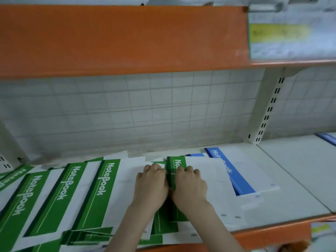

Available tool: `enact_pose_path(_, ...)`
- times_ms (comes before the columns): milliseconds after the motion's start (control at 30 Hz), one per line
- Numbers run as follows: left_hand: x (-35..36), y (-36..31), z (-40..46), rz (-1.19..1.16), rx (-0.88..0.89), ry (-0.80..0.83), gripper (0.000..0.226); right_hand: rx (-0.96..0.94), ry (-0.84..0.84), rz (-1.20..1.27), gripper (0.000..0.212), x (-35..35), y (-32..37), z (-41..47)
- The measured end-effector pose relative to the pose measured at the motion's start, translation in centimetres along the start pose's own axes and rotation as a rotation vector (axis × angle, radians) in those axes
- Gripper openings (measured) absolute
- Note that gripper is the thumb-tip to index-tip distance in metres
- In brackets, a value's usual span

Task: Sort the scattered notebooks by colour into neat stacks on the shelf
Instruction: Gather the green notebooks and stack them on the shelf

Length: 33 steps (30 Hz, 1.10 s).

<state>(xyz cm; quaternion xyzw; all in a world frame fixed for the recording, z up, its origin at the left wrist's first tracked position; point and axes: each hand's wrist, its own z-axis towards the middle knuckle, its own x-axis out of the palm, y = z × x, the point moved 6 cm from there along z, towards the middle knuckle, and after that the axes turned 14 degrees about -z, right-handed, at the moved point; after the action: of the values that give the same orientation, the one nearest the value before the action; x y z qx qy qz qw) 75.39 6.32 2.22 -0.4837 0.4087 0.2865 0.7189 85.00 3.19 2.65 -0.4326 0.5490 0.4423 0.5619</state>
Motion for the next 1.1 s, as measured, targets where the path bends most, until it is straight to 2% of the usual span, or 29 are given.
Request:
enact_pose_path(167, 0.1, 0.0, 0.2, 0.004, -0.042, -0.011, 0.032, -0.012, -0.099, 0.045, 0.031, -0.6, -1.0, 0.5)
enact_pose_path(300, 0.4, -0.3, -0.3, -0.008, -0.036, -0.019, 0.033, 0.052, -0.209, 0.151, 0.044, -1.8, -4.3, 1.3)
enact_pose_path(367, 0.5, -0.6, -0.6, -0.028, -0.032, -0.015, 0.034, 0.088, -0.227, 0.166, 0.041, -2.2, -6.1, 1.8)
enact_pose_path(433, 0.8, -1.2, -0.6, -0.063, -0.029, 0.0, 0.034, 0.1, -0.182, 0.154, 0.023, -2.4, -7.1, 2.1)
enact_pose_path(467, 1.0, -1.6, -0.5, -0.085, -0.026, 0.014, 0.034, 0.095, -0.152, 0.146, 0.021, -2.3, -7.2, 2.1)
enact_pose_path(600, 1.8, -2.8, 0.1, -0.176, -0.054, 0.046, 0.032, 0.023, -0.112, 0.091, 0.021, -1.4, -5.8, 1.6)
enact_pose_path(733, 1.9, -2.1, 1.0, -0.267, -0.121, 0.084, 0.047, -0.048, -0.058, -0.017, 0.043, -0.1, -3.7, 1.4)
enact_pose_path(900, 1.3, -1.4, 1.0, -0.33, -0.074, 0.031, 0.056, -0.088, -0.026, -0.121, 0.041, 0.0, -2.6, 1.6)
enact_pose_path(1100, 0.1, 0.0, 0.1, -0.409, -0.069, -0.073, 0.049, -0.094, -0.016, -0.021, 0.036, -1.0, -2.4, 2.3)
